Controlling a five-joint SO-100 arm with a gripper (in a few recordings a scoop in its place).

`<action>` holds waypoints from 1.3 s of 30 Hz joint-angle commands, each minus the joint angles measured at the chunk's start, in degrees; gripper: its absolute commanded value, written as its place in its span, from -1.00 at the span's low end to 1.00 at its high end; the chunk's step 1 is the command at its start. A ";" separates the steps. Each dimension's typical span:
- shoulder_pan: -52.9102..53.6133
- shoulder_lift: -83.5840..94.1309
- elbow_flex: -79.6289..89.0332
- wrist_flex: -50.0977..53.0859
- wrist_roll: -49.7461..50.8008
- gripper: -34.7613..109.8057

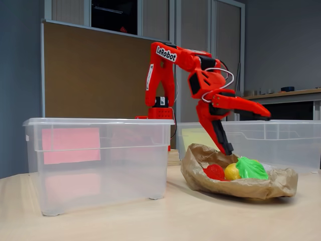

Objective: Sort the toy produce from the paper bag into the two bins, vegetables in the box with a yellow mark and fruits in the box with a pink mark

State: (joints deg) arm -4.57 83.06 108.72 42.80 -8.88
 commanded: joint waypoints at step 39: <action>-1.67 -6.68 -26.37 23.73 -0.62 -0.52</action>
State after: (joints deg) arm -4.13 69.96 85.34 60.21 -10.99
